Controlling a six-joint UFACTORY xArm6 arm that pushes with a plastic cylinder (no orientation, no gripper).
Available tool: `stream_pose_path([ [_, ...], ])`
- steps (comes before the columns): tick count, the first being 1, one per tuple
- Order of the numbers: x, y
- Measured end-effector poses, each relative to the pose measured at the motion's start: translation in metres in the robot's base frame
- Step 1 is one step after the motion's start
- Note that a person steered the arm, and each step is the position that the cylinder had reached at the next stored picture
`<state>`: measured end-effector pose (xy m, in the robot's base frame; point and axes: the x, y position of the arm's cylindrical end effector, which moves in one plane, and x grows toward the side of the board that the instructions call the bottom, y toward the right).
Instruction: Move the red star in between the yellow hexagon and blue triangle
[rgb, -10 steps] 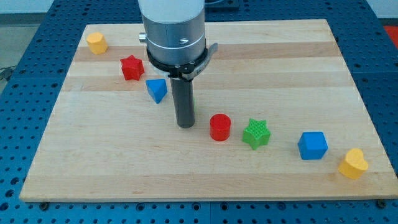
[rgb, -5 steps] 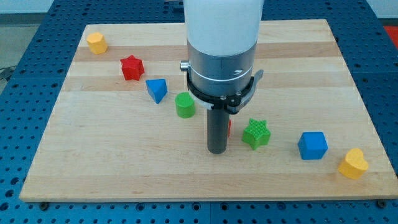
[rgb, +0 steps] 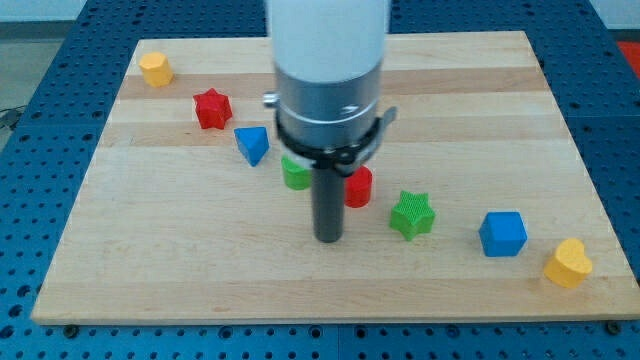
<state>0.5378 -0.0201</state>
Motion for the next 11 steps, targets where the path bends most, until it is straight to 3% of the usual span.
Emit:
stream_pose_path([
  [2,-0.058,-0.051],
  [5,-0.067,-0.105],
  [6,-0.091,-0.102],
  [11,-0.109,-0.103],
])
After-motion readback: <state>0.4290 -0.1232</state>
